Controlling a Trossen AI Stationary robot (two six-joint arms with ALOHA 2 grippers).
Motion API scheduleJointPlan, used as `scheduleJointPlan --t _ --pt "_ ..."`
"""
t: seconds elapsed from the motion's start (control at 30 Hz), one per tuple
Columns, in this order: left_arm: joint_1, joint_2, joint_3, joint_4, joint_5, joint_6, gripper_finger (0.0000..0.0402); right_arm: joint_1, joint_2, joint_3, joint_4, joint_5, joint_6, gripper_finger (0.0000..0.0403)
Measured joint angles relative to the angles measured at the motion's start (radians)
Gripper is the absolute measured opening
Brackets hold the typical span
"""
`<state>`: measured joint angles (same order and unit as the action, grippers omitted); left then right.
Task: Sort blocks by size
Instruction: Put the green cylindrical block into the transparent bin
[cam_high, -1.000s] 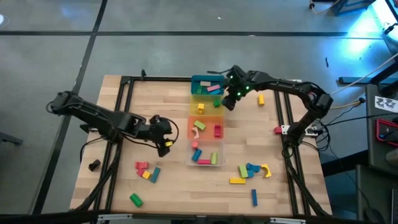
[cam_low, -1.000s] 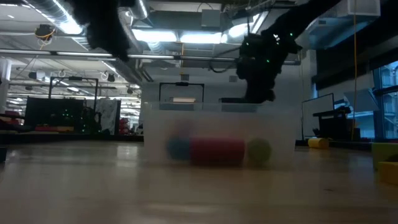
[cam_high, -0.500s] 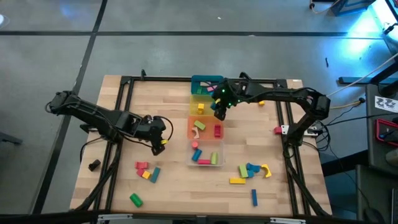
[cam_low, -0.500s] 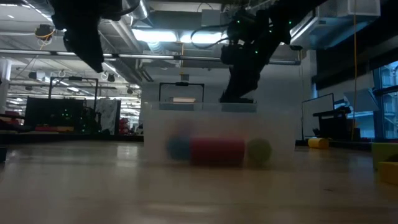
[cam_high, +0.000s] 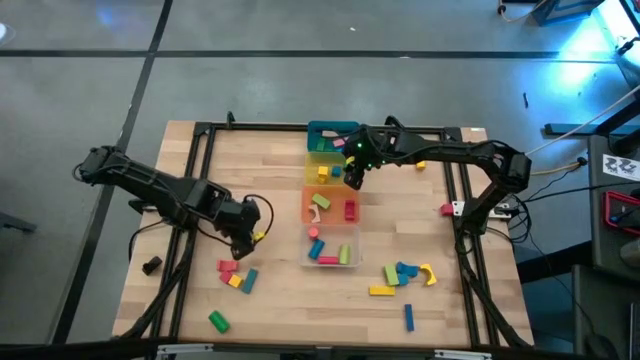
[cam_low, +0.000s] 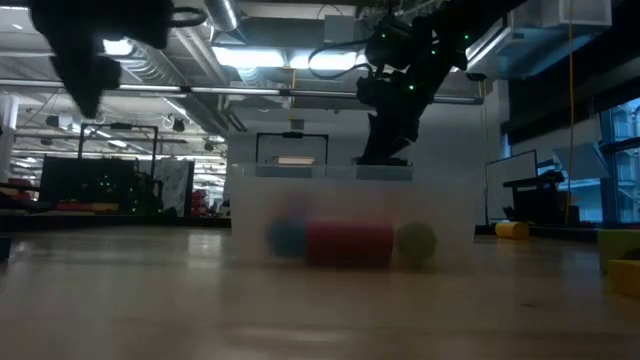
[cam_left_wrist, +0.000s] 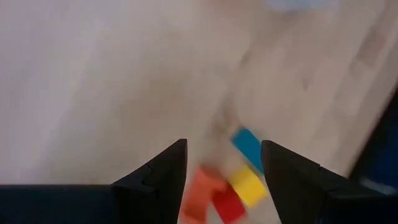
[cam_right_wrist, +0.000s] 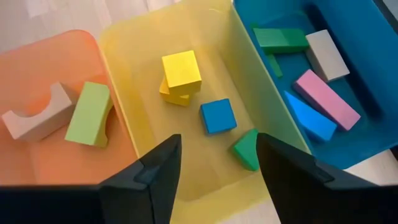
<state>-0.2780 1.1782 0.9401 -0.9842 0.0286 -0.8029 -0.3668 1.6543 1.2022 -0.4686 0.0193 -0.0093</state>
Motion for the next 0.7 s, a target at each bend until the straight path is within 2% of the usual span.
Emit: scheduleJointPlan --t 0.1,0.17,0.2,0.3,0.37,0.63,0.7 --pt "-0.019 0.000 0.000 -0.001 0.080 -0.078 0.0188 0.000 0.000 0.000 -0.001 0.000 0.000 0.0210" --pt "-0.048 0.000 0.000 0.001 0.135 -0.204 0.0188 0.000 0.000 0.000 -0.005 0.000 0.000 0.0211" --pt "-0.065 0.000 0.000 0.001 0.171 -0.304 0.0188 0.000 0.000 0.000 -0.006 0.000 0.000 0.0211" --pt "-0.122 0.000 0.000 0.017 0.324 -0.738 0.0188 0.000 0.000 0.000 -0.005 0.000 0.000 0.0211" --pt "-0.172 0.000 0.000 0.063 0.385 -0.982 0.0188 0.000 0.000 0.000 -0.005 -0.001 0.000 0.0211" --pt "-0.406 0.070 0.000 0.337 0.345 -1.562 0.0188 0.000 0.001 0.000 -0.010 -0.011 0.002 0.0211" --pt "-0.450 0.115 0.000 0.380 0.345 -1.629 0.0188 0.000 0.001 0.000 -0.012 -0.011 0.002 0.0211"
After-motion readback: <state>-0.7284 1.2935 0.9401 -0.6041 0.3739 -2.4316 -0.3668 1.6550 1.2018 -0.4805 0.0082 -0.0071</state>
